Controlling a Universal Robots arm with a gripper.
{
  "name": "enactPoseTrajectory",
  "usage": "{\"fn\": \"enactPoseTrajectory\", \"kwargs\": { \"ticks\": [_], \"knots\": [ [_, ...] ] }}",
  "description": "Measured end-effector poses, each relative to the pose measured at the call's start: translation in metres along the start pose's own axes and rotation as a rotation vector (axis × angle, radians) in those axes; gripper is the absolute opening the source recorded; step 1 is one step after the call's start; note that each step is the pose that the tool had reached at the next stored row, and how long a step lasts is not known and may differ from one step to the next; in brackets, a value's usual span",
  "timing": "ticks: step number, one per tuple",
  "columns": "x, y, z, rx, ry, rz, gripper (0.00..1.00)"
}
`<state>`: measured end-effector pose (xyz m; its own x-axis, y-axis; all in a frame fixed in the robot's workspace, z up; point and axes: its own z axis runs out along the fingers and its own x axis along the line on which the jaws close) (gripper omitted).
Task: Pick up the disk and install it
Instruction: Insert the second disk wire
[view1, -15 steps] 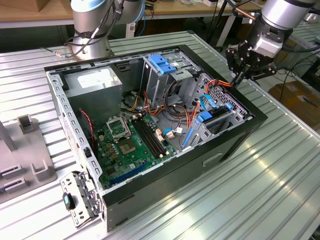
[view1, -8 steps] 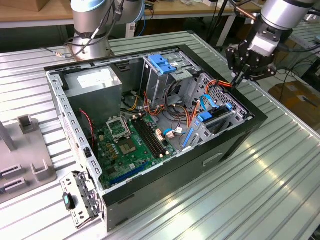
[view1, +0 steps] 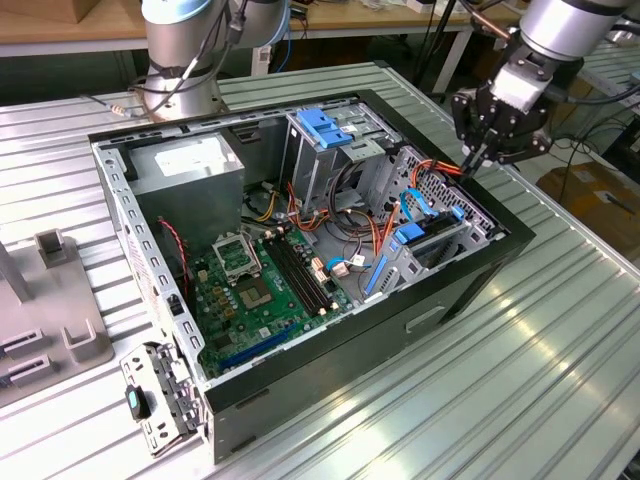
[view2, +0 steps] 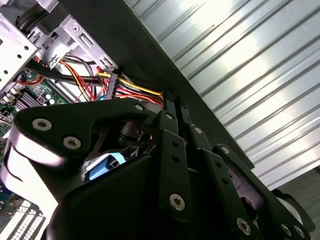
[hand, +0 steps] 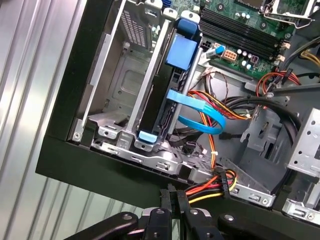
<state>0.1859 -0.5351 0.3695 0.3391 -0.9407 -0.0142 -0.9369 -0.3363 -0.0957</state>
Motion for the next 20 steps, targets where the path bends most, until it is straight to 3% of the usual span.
{"fn": "enactPoseTrajectory", "kwargs": {
  "ticks": [15,17,20],
  "knots": [
    [-0.0106,0.0353,-0.001,0.0003,-0.0004,0.006,0.16],
    [-0.0106,0.0353,-0.0004,0.0005,0.0013,0.022,0.16],
    [-0.0106,0.0355,0.0012,0.0015,0.0077,0.088,0.16]
  ]
}}
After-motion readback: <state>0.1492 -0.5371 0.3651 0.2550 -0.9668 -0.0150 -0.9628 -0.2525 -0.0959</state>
